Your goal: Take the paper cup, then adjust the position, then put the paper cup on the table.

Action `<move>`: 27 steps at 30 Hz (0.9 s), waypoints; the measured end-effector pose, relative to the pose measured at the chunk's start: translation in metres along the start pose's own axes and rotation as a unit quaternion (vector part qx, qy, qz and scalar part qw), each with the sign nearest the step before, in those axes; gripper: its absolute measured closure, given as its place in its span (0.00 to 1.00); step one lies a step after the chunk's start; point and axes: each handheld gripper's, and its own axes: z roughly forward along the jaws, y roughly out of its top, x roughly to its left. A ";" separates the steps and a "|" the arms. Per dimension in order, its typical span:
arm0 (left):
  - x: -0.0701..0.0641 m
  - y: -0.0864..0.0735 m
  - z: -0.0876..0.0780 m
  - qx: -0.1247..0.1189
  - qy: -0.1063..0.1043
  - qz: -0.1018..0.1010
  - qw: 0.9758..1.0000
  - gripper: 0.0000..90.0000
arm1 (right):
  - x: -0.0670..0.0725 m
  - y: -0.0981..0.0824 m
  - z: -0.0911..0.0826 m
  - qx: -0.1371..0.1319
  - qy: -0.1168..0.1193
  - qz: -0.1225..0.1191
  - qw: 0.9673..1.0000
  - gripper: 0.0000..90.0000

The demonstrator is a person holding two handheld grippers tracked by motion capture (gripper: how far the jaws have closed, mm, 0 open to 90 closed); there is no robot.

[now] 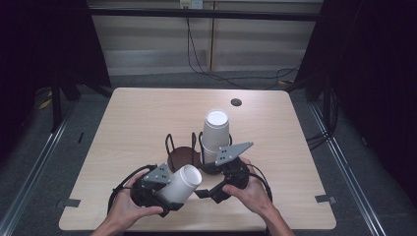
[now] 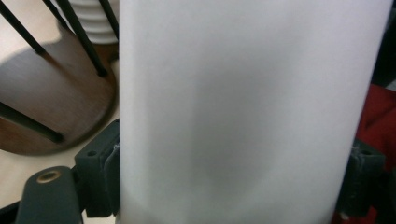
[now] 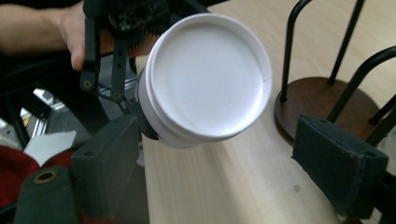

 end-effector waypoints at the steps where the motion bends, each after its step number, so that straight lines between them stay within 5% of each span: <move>1: -0.002 0.001 0.000 0.007 0.006 0.000 1.000 0.19 | 0.000 -0.001 0.001 0.007 0.002 -0.003 1.000 0.16; 16: -0.004 0.008 -0.002 0.082 0.010 0.024 0.996 0.19 | 0.001 -0.002 0.008 0.070 0.016 -0.023 0.997 0.17; 20: -0.002 0.014 0.001 0.097 0.019 0.038 0.994 0.19 | 0.001 -0.003 0.009 0.101 0.000 -0.037 0.994 0.17; 23: -0.001 0.018 0.006 0.119 0.006 0.044 0.992 0.19 | 0.000 -0.003 0.009 0.109 -0.001 -0.033 0.993 0.17; 27: -0.002 0.025 0.011 0.157 -0.005 0.063 0.986 0.18 | -0.003 -0.003 0.009 0.119 -0.001 -0.037 0.992 0.17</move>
